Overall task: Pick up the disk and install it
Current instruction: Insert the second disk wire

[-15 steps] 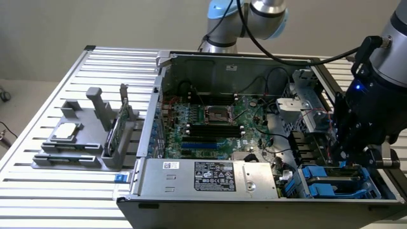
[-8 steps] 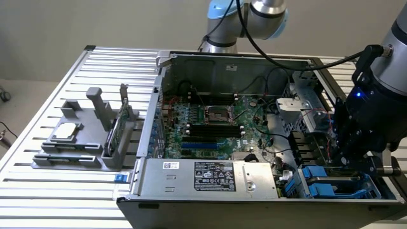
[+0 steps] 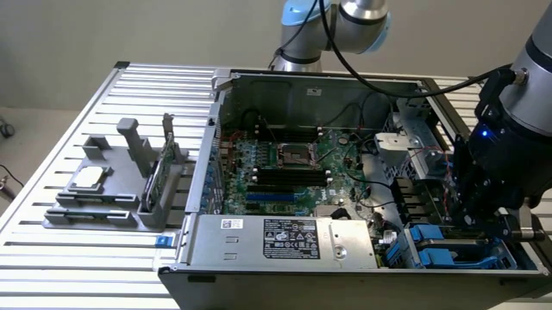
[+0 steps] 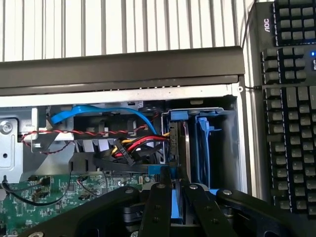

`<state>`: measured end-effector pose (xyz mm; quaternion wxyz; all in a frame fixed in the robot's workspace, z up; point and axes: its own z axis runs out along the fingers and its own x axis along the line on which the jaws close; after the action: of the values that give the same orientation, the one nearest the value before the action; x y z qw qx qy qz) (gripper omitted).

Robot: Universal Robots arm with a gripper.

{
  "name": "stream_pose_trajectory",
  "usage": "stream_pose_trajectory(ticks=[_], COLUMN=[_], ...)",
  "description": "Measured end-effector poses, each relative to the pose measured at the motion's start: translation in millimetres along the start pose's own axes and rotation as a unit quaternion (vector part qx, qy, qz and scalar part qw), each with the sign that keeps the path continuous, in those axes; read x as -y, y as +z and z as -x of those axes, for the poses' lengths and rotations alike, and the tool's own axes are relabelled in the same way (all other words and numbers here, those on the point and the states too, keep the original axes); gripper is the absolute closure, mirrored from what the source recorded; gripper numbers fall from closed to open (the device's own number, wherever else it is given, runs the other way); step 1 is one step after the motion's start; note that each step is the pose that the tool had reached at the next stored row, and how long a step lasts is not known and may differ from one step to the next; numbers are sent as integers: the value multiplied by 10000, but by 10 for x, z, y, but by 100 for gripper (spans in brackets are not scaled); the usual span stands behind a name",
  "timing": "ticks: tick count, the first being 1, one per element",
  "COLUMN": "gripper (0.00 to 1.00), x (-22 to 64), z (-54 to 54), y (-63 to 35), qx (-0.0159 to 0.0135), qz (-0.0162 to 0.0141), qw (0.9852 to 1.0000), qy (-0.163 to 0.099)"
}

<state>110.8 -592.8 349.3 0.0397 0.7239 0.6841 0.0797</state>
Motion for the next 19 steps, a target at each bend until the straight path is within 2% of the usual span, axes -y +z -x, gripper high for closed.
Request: stream_pose_trajectory(ticks=[5,19], gripper=[84,84], x=[13,22], z=[7,11], y=[54,105], qx=[-5,-25], qz=[3,-4], qw=[10000,9999], qy=[-28,-151])
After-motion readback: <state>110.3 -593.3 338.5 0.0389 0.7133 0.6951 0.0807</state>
